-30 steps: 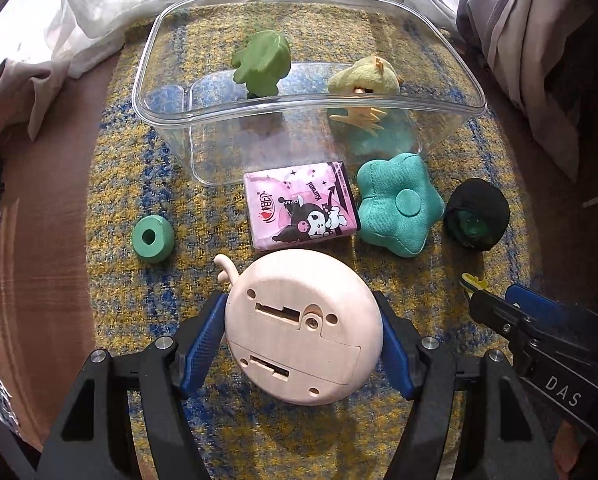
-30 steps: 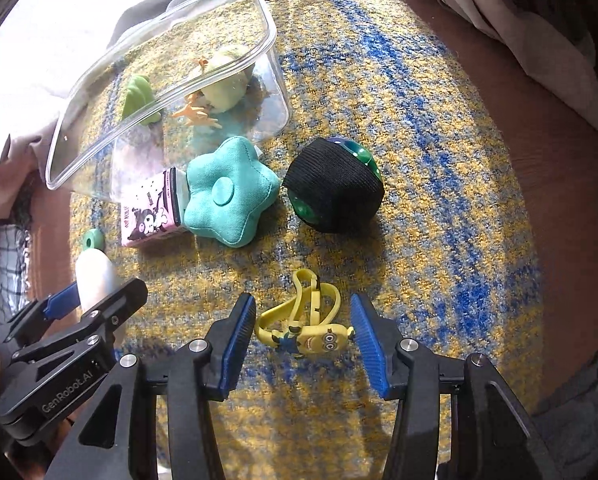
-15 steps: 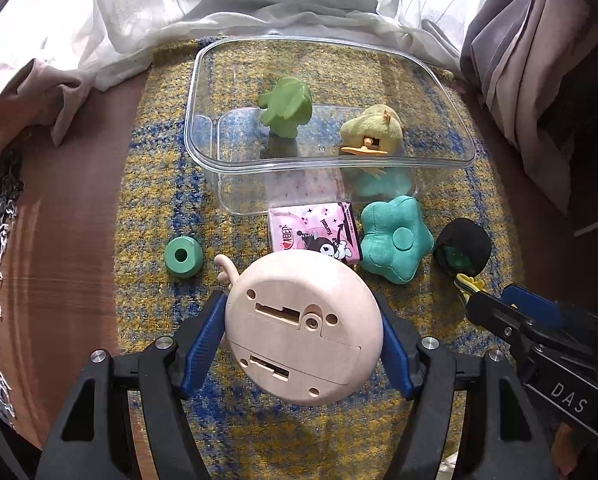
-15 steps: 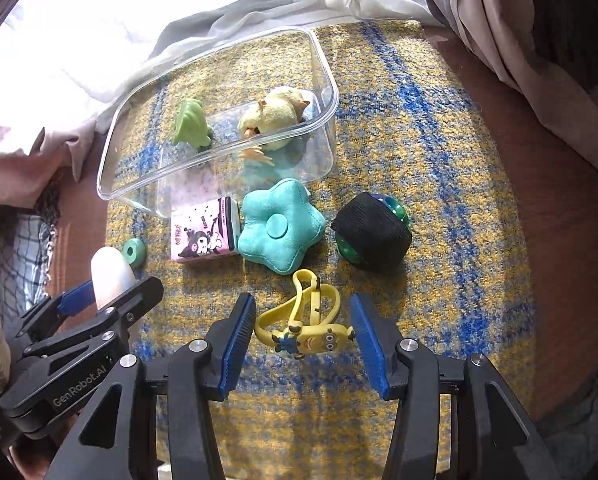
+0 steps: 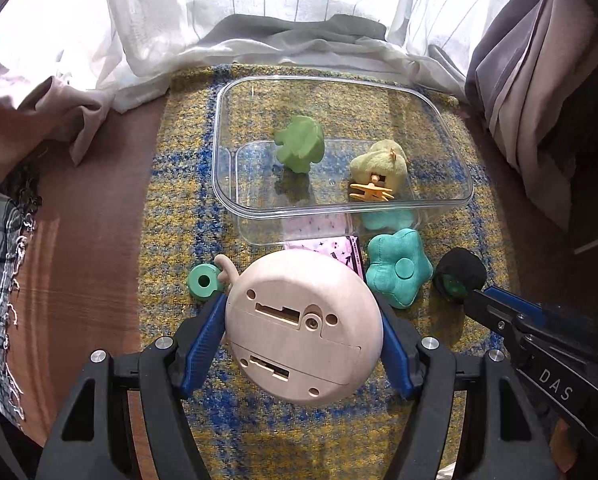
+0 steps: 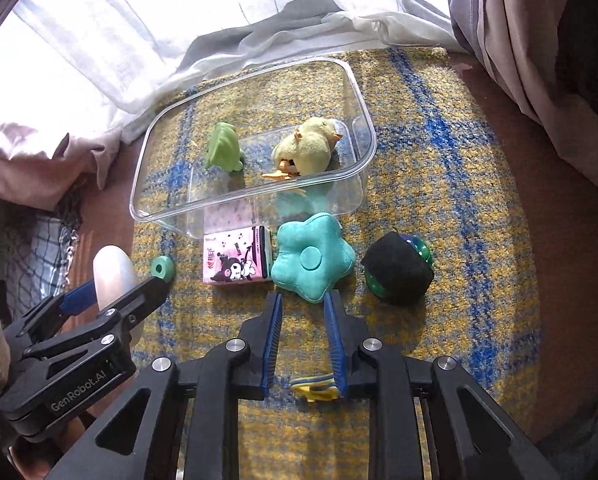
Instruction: Organize objects
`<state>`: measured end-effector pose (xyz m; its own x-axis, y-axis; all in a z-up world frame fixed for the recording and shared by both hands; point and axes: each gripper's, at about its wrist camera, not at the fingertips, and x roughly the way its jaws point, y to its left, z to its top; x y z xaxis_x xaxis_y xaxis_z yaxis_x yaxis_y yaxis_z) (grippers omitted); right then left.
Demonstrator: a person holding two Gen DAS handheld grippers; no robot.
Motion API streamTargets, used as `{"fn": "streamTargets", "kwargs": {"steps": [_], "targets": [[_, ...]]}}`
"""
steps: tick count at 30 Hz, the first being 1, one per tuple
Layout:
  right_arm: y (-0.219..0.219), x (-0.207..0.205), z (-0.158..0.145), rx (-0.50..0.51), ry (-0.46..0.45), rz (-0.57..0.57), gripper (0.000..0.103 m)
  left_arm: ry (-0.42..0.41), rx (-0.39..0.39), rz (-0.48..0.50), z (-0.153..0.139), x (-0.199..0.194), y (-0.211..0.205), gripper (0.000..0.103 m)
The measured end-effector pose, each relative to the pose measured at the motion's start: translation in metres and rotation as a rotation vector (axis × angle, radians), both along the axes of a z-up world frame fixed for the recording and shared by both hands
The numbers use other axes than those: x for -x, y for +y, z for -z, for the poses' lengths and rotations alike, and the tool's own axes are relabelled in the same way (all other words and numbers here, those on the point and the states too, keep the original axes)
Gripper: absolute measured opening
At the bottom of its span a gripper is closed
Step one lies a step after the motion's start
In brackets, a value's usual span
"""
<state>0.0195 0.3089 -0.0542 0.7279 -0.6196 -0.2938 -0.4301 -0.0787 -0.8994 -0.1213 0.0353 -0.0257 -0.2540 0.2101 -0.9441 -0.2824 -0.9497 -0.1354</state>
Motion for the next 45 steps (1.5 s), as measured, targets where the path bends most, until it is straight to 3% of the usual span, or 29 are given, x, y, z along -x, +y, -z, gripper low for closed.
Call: {"fn": "streamTargets", "kwargs": {"steps": [10,11,13,16,23,26,41,42,45], "targets": [[-0.003,-0.001,-0.006,0.003,-0.021,0.028,0.023,-0.001,-0.01,0.009,0.0,-0.005,0.005,0.07],[-0.004,-0.002,-0.007,0.007,-0.03,0.038,0.025,-0.005,-0.011,0.011,0.001,-0.006,0.005,0.07],[-0.007,-0.004,-0.011,0.008,-0.053,0.051,0.047,-0.01,-0.013,0.02,0.003,-0.008,0.007,0.07],[-0.013,-0.006,-0.016,0.008,-0.078,0.064,0.053,-0.014,-0.004,0.027,0.007,-0.011,0.01,0.07],[-0.03,-0.013,-0.026,0.004,-0.119,0.13,0.055,-0.039,0.003,0.048,0.019,-0.016,0.014,0.07],[-0.035,-0.015,-0.029,0.004,-0.135,0.146,0.063,-0.048,0.008,0.054,0.025,-0.017,0.016,0.07],[-0.067,-0.037,-0.035,0.023,-0.184,0.288,0.065,-0.096,0.042,0.083,0.05,-0.018,0.022,0.07],[-0.069,-0.039,-0.034,0.047,-0.176,0.354,0.065,-0.098,0.045,0.084,0.051,-0.018,0.022,0.07],[-0.073,-0.043,-0.034,0.051,-0.181,0.371,0.066,-0.104,0.052,0.09,0.054,-0.018,0.024,0.07]]}}
